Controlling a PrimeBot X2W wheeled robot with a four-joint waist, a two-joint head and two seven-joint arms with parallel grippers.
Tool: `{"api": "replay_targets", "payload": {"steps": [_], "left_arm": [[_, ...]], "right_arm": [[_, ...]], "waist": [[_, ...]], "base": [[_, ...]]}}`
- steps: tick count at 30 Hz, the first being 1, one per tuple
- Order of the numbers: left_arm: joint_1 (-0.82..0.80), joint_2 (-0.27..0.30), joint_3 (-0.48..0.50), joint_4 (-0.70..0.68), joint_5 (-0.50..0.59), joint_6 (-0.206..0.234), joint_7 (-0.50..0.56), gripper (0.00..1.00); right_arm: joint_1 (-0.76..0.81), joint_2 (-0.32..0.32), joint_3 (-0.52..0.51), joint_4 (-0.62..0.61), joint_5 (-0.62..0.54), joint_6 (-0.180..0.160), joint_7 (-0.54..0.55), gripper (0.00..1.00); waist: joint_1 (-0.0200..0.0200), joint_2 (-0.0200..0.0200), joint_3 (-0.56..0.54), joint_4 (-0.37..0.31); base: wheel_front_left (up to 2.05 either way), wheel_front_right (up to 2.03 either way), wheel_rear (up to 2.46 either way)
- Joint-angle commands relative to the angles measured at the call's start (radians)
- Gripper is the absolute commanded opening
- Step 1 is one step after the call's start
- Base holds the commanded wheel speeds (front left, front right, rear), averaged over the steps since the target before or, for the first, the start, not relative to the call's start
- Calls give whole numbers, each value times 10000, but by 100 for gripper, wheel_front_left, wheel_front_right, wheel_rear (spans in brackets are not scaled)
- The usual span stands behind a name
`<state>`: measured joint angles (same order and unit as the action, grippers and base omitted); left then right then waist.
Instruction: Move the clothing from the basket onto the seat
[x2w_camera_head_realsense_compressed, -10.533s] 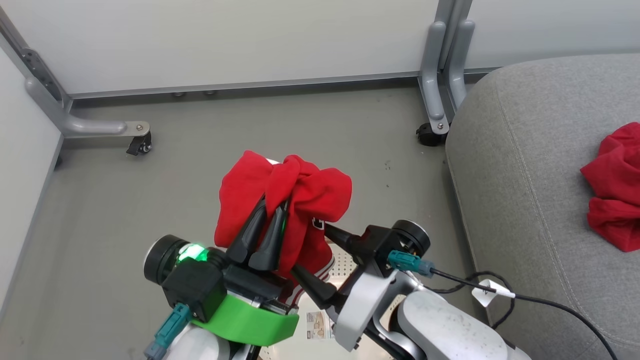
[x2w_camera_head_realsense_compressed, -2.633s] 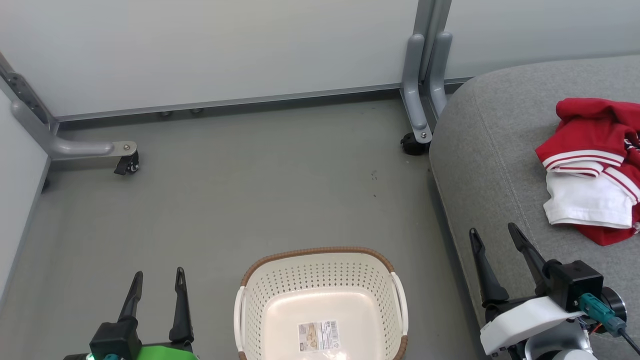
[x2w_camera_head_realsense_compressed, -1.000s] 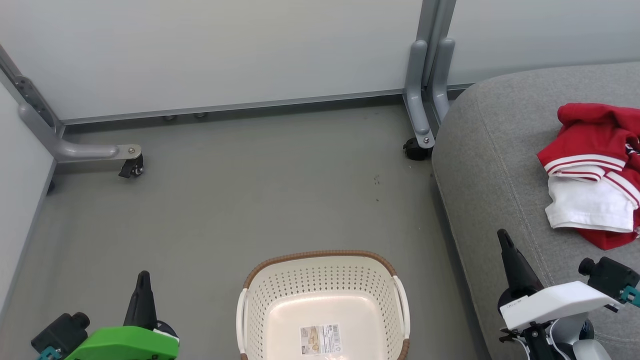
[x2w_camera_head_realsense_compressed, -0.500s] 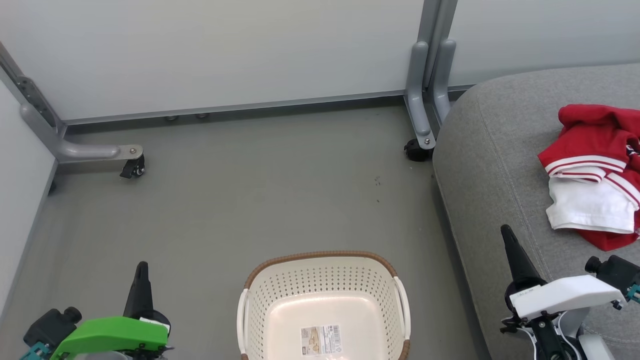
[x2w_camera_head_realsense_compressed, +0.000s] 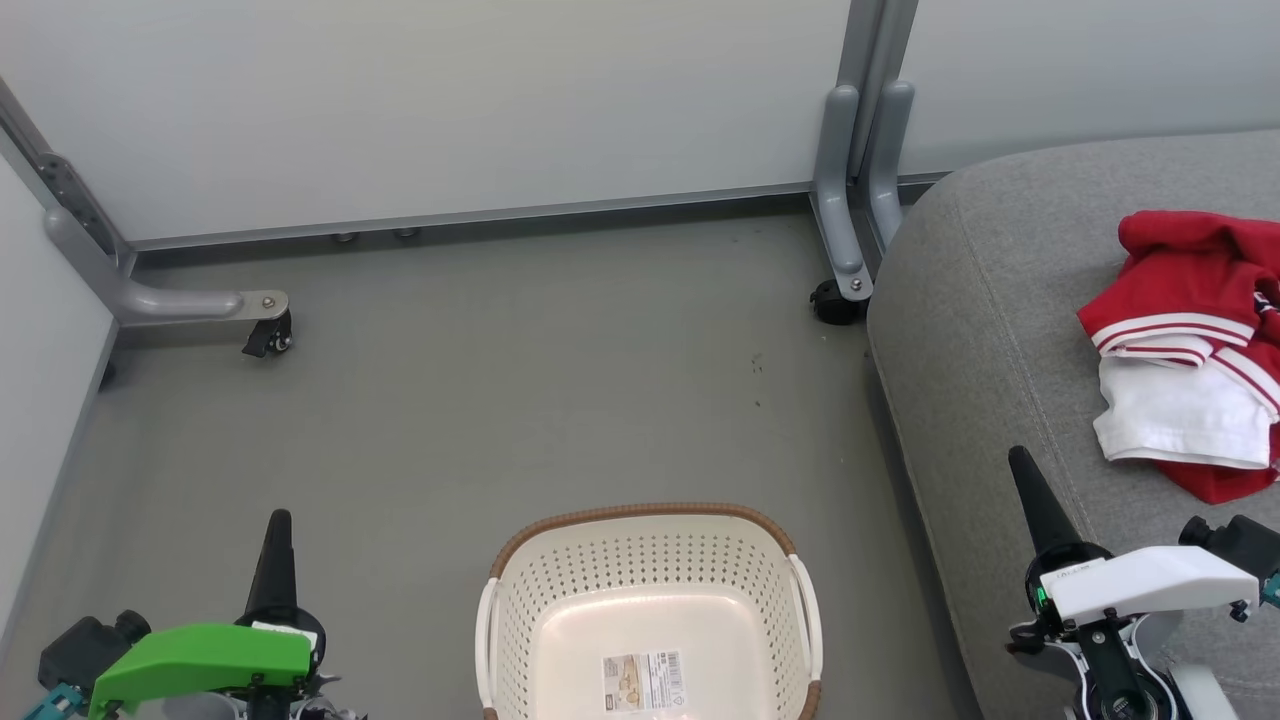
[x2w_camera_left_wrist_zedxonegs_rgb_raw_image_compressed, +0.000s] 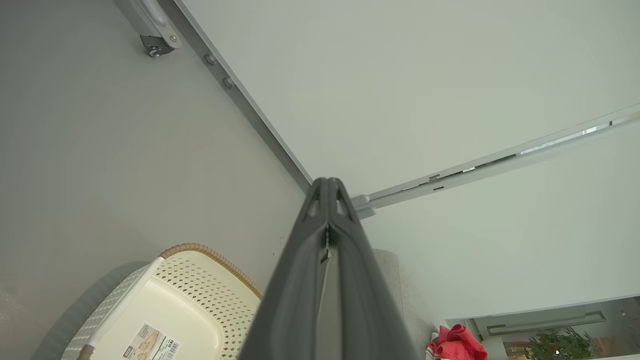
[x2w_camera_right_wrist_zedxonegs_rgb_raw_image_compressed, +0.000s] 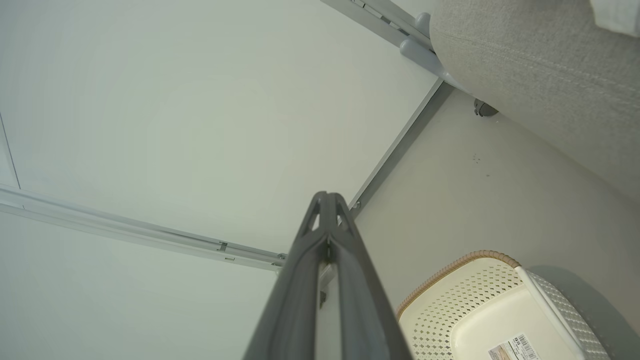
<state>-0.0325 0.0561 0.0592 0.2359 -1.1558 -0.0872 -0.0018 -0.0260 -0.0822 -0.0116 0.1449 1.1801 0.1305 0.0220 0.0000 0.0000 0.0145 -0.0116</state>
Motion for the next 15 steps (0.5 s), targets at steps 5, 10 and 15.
{"api": "replay_targets", "payload": {"steps": [5, 10, 15], "left_arm": [[-318, 24, 111, -23, -685, -110, 162, 0], [-371, 14, 172, -8, -1152, -142, 280, 0], [-435, 6, 225, 7, -1569, -194, 390, 0]], "right_arm": [[-289, -67, -97, 83, 691, 3, 85, 0], [-336, -63, -157, 196, 1174, 3, 129, 0], [-417, -58, -213, 292, 1618, 3, 201, 0]], "waist": [[0, 0, -11, 12], [0, 0, -21, 22], [0, 0, -31, 32]], "base": [[0, 0, 0], [0, 0, 0], [0, 0, 0]]}}
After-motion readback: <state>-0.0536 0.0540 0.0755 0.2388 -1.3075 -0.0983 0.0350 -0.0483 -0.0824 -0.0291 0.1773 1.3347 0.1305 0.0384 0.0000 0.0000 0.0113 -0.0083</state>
